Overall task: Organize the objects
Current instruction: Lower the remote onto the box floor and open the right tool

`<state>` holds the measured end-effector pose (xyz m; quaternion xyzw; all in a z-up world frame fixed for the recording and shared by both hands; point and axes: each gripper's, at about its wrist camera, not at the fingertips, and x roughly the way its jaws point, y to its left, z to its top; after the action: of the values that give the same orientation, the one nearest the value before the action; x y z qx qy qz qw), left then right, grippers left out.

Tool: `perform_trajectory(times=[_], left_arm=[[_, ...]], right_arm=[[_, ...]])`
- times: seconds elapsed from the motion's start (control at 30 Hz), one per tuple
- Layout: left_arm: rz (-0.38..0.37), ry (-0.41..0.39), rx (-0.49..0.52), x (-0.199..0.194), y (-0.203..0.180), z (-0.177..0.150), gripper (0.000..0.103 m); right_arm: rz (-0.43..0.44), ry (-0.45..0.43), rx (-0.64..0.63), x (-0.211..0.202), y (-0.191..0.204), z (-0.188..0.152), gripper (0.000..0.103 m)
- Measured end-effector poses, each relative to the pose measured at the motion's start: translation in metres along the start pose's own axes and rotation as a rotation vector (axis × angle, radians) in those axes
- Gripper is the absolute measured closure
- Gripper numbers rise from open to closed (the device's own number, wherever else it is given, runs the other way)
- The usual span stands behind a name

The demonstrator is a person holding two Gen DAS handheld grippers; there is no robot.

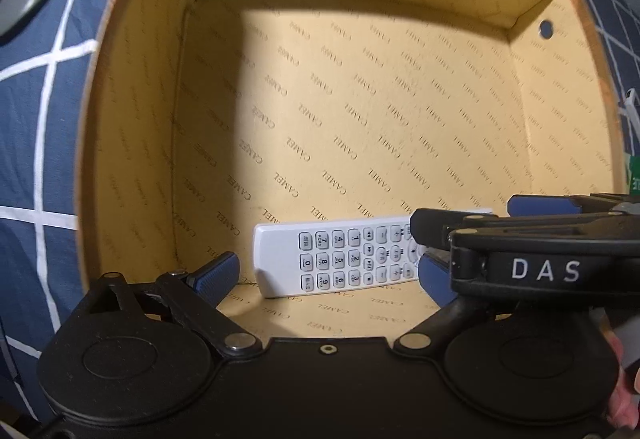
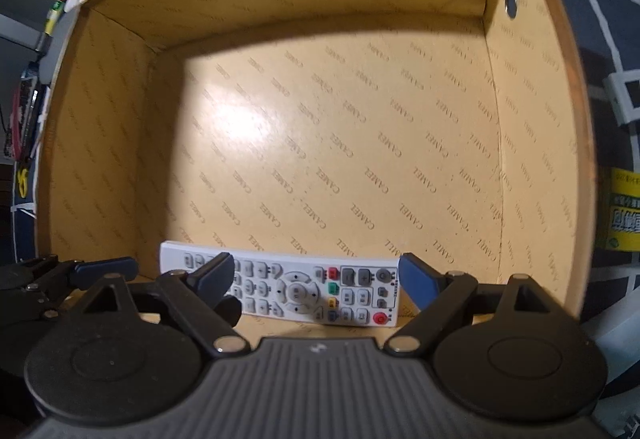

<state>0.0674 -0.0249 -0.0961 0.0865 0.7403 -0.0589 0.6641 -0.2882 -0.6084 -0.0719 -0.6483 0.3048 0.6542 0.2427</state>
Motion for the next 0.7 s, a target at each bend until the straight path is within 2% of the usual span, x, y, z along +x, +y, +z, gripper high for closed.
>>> perform_trajectory(times=[0.3, 0.43, 0.7], left_arm=[[0.017, -0.14, 0.046, -0.043, -0.018, -0.016, 0.0], [0.017, -0.176, 0.08, -0.055, -0.029, -0.024, 0.0], [0.017, -0.224, 0.157, -0.075, -0.044, -0.042, 0.0]], right_arm=[[0.025, -0.13, -0.093, -0.063, -0.012, -0.01, 0.012], [0.033, -0.158, -0.156, -0.09, -0.026, -0.018, 0.009], [0.027, -0.221, -0.156, -0.124, -0.05, -0.041, 0.0]])
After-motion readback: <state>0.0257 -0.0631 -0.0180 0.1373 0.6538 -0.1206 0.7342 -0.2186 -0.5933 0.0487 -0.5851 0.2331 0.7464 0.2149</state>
